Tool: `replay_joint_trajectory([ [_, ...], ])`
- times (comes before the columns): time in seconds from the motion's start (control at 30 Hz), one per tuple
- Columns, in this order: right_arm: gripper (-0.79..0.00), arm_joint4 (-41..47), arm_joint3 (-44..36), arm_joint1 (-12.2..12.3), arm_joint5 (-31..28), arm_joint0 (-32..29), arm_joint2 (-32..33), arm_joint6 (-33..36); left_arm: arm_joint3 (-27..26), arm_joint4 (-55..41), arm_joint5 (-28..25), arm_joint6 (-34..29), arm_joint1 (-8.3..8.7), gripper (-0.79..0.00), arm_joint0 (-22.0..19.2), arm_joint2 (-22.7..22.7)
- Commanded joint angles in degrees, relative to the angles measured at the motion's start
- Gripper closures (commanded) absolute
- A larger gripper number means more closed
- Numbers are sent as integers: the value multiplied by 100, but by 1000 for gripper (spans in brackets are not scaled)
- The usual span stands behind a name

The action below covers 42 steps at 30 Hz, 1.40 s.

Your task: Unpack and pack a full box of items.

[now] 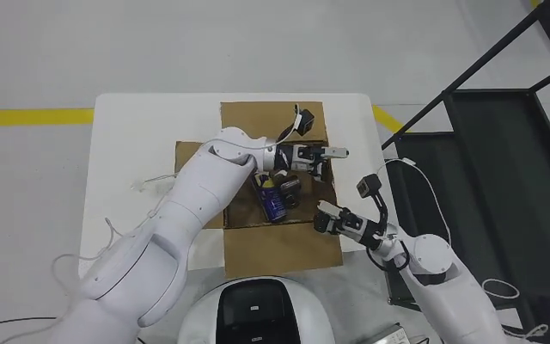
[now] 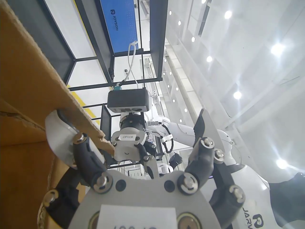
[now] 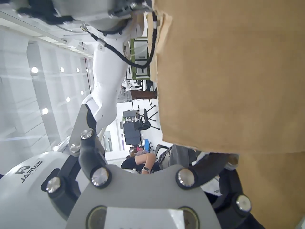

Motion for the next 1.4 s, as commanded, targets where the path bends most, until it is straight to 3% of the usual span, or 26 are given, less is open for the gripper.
replay_joint_trajectory([
  [0.0, -785, 24, -42, -2, -103, -94, 82, -127, 79, -5, -51, -67, -17, -785, -7, -25],
  [0.2, -785, 151, -155, -24, -472, -417, 387, -700, 325, 75, -281, -201, 36, -785, -45, -178],
  [0.4, -785, 47, -13, -73, -810, -407, 570, -1473, 349, 273, -492, -252, 209, -785, -2, -374],
  [0.63, -785, -1433, 442, -155, -562, -35, 410, -2962, 57, 790, -716, -28, 575, -785, 148, -657],
  [0.8, -785, -2003, 848, -211, -370, 303, 189, -3446, -359, 1073, -829, 133, 939, -785, 367, -1058],
  [1.0, -785, -2748, 1065, -245, 102, 604, -70, -3480, -1431, 1570, -672, 506, 1463, -785, 918, -1770],
  [1.2, -785, -2926, 1144, -279, 387, 833, -375, -3049, -3249, 2387, -58, 1143, 2015, -785, 1937, -2856],
  [1.37, -785, -2858, 1124, -313, 417, 977, -599, -2732, -4547, 2849, 521, 1579, 2293, -785, 2796, -3641],
])
